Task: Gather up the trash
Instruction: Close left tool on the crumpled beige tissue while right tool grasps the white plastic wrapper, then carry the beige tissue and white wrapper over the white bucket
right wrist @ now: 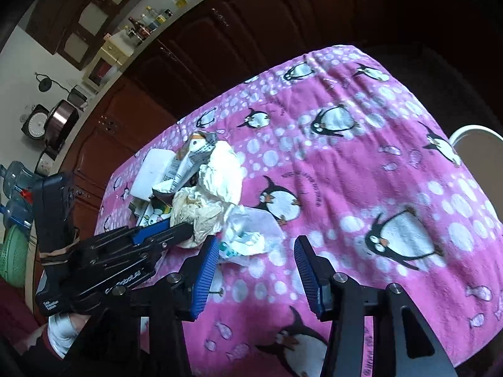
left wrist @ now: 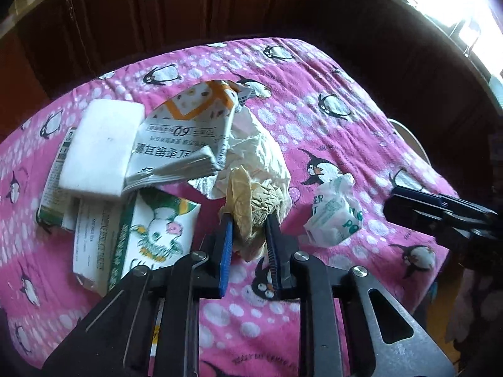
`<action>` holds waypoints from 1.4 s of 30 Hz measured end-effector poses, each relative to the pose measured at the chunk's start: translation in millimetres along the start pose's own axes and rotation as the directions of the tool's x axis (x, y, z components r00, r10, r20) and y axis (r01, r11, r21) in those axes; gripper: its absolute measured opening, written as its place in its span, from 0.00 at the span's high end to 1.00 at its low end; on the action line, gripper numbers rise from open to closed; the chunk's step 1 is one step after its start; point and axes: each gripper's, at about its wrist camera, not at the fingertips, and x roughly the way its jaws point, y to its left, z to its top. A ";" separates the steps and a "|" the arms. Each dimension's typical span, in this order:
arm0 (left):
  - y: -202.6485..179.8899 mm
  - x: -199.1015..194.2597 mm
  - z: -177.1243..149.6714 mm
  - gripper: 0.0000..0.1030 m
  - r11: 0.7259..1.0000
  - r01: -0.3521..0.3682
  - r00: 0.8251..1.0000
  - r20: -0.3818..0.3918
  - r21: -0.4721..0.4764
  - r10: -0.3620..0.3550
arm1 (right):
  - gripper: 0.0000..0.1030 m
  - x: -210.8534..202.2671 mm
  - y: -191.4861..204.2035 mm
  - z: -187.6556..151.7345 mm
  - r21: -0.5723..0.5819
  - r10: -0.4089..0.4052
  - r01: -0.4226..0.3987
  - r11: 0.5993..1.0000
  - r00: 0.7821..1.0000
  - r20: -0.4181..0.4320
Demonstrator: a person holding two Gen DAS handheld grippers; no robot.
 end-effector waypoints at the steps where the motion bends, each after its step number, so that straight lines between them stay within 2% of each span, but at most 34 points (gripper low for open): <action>1: 1.1 -3.8 -1.4 0.83 1.000 0.005 1.000 0.005 -0.002 -0.005 | 0.53 2.1 2.7 0.8 -0.006 0.004 -0.004 1.000 1.000 -0.005; 6: 2.9 -26.2 -9.9 0.84 0.999 0.032 0.999 0.032 0.000 -0.032 | 0.54 27.2 16.4 5.4 -0.035 -0.013 0.012 0.999 1.000 -0.028; 8: 1.9 -33.2 -11.9 0.84 0.999 0.037 0.999 0.040 0.005 -0.037 | 0.67 39.3 15.1 5.0 -0.031 -0.007 0.006 1.000 0.999 -0.043; 9: 1.6 -36.1 -12.2 0.84 0.999 0.038 0.998 0.042 0.007 -0.039 | 0.80 42.7 13.4 3.9 -0.027 -0.011 0.010 1.000 0.999 -0.050; 10: 0.7 -40.6 -12.5 0.84 0.999 0.042 0.998 0.049 0.007 -0.042 | 0.86 43.6 10.6 1.8 -0.020 -0.020 0.019 1.000 0.999 -0.049; 12: -1.4 -46.6 -12.8 0.84 0.999 0.048 0.997 0.062 0.009 -0.049 | 0.93 34.9 7.0 -1.8 -0.018 -0.014 0.014 1.000 0.999 -0.029; 18: -23.5 -58.9 -3.1 0.84 0.996 0.073 0.992 0.102 0.045 -0.078 | 0.93 -16.3 1.3 -0.2 -0.042 -0.020 0.023 0.999 0.997 0.070; 25: -62.5 -62.7 13.4 0.84 0.990 0.097 0.986 0.123 0.102 -0.110 | 0.93 -68.3 -11.6 3.9 -0.036 -0.044 0.050 0.998 0.985 0.170; 34: -115.0 -65.1 39.5 0.84 0.974 0.104 0.979 0.150 0.201 -0.136 | 0.93 -113.5 -38.9 3.6 0.002 -0.091 0.094 0.996 0.965 0.248; 42: -159.3 -57.4 57.9 0.84 0.956 0.121 0.976 0.146 0.268 -0.164 | 0.93 -151.7 -79.6 -0.7 0.077 -0.164 0.147 0.986 0.941 0.295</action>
